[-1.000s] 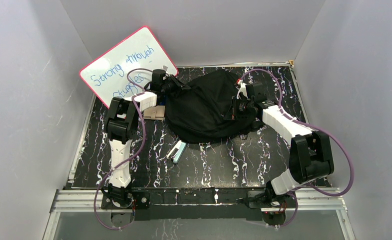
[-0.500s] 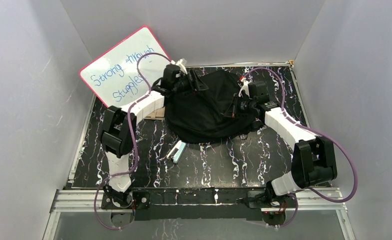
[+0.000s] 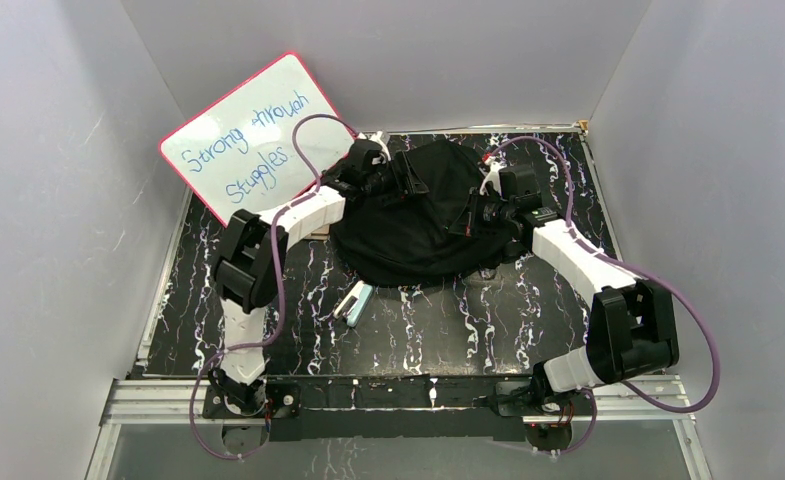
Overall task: Pack the student bag
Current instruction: Zip the student bag at the center of the board, then adjust the student bag at the center of the board.
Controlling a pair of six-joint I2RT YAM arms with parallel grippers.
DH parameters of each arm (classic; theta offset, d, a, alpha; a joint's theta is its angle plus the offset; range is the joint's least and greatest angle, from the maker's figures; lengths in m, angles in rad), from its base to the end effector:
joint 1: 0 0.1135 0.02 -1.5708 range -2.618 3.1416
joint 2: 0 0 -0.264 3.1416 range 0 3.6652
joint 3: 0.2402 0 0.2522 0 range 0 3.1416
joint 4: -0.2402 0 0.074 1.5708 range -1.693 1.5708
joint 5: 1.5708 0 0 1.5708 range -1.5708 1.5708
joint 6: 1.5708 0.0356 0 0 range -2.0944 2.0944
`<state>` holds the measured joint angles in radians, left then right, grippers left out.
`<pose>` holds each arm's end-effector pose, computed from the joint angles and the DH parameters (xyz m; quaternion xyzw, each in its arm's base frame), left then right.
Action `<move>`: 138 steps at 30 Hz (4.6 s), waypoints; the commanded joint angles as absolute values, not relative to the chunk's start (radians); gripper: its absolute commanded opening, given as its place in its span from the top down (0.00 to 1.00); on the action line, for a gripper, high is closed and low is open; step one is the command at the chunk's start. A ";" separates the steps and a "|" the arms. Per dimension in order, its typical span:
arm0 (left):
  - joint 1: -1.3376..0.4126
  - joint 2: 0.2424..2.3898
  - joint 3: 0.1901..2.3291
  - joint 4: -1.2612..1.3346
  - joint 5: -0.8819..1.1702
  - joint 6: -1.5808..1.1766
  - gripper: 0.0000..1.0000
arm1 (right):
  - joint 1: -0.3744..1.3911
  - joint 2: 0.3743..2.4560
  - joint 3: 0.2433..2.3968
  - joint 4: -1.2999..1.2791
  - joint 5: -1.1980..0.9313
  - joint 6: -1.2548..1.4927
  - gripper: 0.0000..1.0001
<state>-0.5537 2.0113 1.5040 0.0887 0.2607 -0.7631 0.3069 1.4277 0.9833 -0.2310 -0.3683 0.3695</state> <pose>0.3991 -0.2575 0.2417 -0.0165 0.8343 -0.4167 0.3605 0.2945 0.1068 0.2566 -0.0515 0.8883 0.2969 0.3467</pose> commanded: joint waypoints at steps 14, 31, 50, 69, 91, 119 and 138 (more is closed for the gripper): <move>-0.558 2.078 1.632 -0.029 0.239 -0.588 1.00 | 0.302 1.355 1.064 -0.252 -0.333 0.355 1.00; -0.558 2.072 1.646 -0.029 0.273 -0.597 1.00 | 0.301 1.603 1.306 -0.144 -0.440 0.389 1.00; -0.562 2.069 1.628 -0.012 0.278 -0.619 1.00 | 0.304 1.776 1.439 -0.033 -0.462 0.485 1.00; -0.501 2.182 1.834 -0.118 0.232 -0.614 1.00 | 0.304 1.476 1.069 -0.375 -0.338 0.348 1.00; -0.476 2.080 1.815 -0.121 0.254 -0.591 0.56 | 0.308 1.315 1.062 -0.368 -0.243 0.305 0.79; -0.188 1.158 0.988 -0.343 -0.367 -0.519 0.17 | 0.946 1.684 1.413 -0.327 0.141 -0.072 0.02; -0.184 0.905 1.030 -0.604 -0.866 -0.523 0.15 | 1.067 2.117 1.713 -0.272 0.571 -0.196 0.01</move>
<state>-0.1886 0.9413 0.9451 -0.5262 -0.6643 -0.5461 1.0485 2.0861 1.6489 -0.3065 0.4282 -0.1413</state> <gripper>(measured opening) 0.849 0.985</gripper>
